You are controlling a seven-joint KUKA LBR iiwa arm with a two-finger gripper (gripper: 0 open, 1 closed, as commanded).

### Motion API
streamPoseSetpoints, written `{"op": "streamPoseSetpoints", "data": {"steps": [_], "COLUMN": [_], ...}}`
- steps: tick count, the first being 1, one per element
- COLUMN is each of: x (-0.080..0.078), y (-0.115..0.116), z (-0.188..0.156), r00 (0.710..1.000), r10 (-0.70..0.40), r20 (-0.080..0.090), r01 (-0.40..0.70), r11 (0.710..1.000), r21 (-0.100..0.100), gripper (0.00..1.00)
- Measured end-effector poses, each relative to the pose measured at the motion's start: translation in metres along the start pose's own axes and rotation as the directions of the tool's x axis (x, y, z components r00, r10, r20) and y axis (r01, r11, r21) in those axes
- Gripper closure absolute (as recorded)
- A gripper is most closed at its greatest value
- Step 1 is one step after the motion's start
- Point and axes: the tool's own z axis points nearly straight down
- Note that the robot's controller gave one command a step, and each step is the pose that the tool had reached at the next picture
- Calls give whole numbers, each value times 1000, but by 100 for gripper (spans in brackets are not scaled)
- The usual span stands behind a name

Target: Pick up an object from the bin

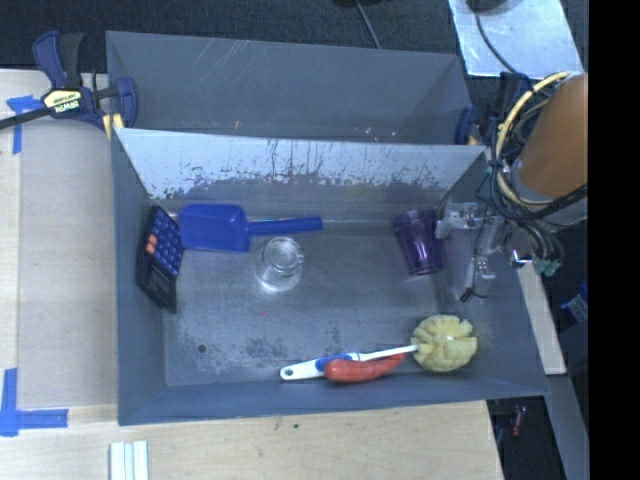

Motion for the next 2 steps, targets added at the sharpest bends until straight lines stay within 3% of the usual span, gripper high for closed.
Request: {"op": "streamPoseSetpoints", "data": {"steps": [1, 2], "x": [-2, 64], "y": [1, -3], "z": [-5, 107], "r00": [1000, 988], "r10": [-4, -153], "r20": [8, 17], "r01": [4, 153], "r11": [1000, 988], "r21": [1, 7], "gripper": [0, 0]}}
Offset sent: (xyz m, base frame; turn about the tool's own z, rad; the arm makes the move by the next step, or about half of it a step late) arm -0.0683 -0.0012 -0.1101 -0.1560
